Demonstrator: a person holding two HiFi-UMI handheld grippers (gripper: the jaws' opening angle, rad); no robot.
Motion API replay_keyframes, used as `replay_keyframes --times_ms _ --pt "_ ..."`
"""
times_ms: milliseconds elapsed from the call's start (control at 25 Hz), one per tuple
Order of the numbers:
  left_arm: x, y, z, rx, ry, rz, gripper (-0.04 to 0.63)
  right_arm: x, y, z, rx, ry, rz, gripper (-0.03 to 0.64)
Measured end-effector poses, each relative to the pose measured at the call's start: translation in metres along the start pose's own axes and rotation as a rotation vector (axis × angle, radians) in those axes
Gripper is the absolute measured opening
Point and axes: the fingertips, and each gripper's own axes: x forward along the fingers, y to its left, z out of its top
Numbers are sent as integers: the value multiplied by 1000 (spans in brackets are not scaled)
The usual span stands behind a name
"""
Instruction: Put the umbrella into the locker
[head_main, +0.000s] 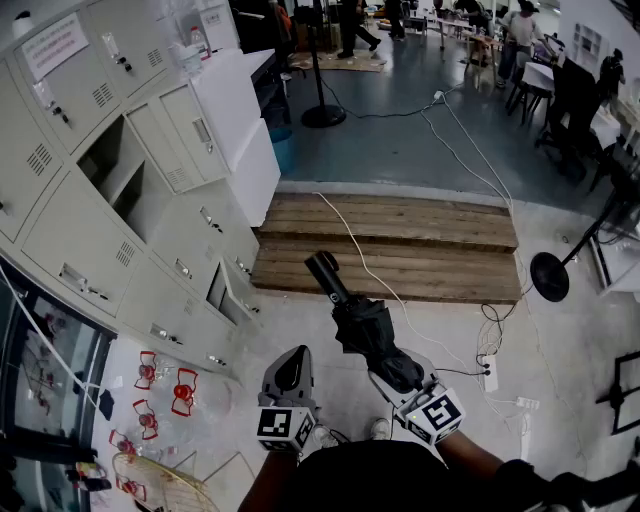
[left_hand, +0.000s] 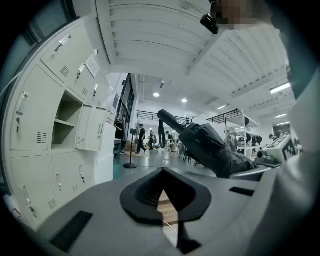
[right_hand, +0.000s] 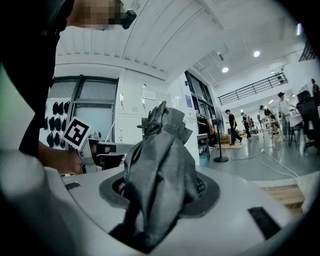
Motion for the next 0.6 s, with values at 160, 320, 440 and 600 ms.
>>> replay_keyframes --times_ms 160,320,440,600 --pt "4 2 -1 13 12 -16 -2 14 5 5 -29 -46 17 209" --pt "4 16 0 -61 -6 -19 -2 25 14 9 -54 -74 9 209" --pt "2 24 3 -55 -13 -2 -2 31 19 11 -51 -79 5 209" --pt "-2 29 1 -44 -4 1 -2 40 23 17 -24 -100 -1 210"
